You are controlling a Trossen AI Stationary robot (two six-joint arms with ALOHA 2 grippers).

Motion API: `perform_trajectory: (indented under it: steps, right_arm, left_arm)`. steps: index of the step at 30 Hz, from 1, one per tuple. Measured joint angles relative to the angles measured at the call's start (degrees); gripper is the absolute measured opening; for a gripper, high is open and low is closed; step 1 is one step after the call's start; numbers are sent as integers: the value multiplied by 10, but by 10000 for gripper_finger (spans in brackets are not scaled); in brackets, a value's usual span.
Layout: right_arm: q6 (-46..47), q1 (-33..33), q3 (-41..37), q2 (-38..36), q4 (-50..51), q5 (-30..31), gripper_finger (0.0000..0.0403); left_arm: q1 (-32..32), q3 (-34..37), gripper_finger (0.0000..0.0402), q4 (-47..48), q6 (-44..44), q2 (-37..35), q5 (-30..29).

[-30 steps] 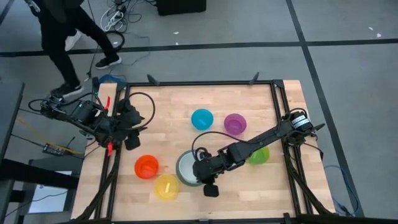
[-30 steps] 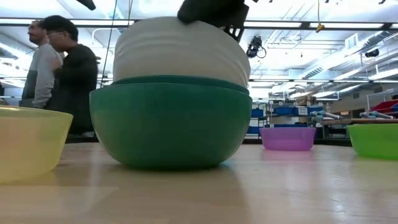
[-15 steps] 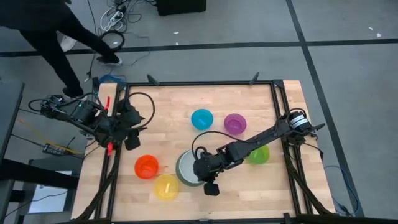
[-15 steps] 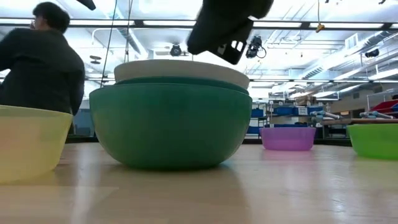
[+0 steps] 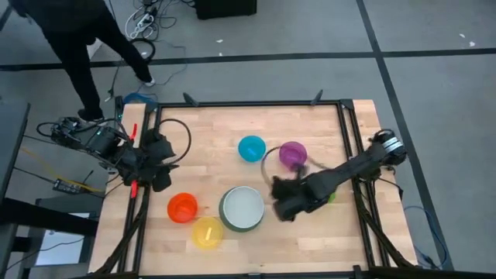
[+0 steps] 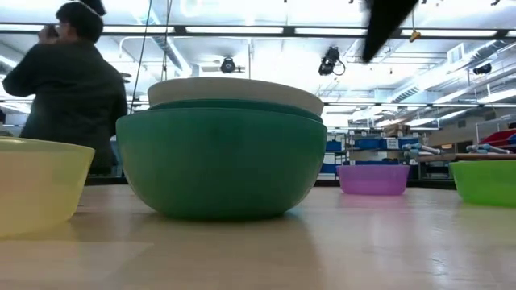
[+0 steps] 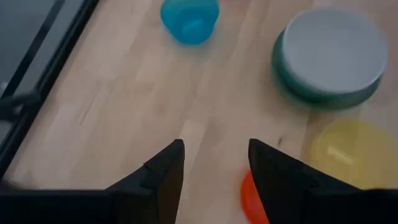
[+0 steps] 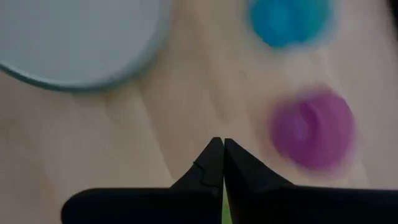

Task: Nest bowls inside each other
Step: Stack the green bowl on top of the white bowl

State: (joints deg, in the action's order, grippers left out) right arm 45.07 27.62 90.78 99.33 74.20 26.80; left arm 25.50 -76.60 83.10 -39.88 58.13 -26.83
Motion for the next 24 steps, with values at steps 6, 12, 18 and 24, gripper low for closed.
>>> perform_trajectory:
  steps: [6, 12, 18, 24]
  right_arm:
    - [248, 55, -44, -116, 90, -42, 22]
    - [342, 88, -151, -153, 44, -97, 86]
    - [364, 77, -258, -151, -39, -138, 139]
    - [358, 63, -327, -151, -138, -162, 153]
  left_arm:
    - [52, 0, 188, 52, -74, 0, 0]
    - [90, 0, 188, 51, -89, 0, -27]
    - [100, 0, 188, 54, -99, 0, -56]
    - [100, 0, 188, 53, -99, 0, -66]
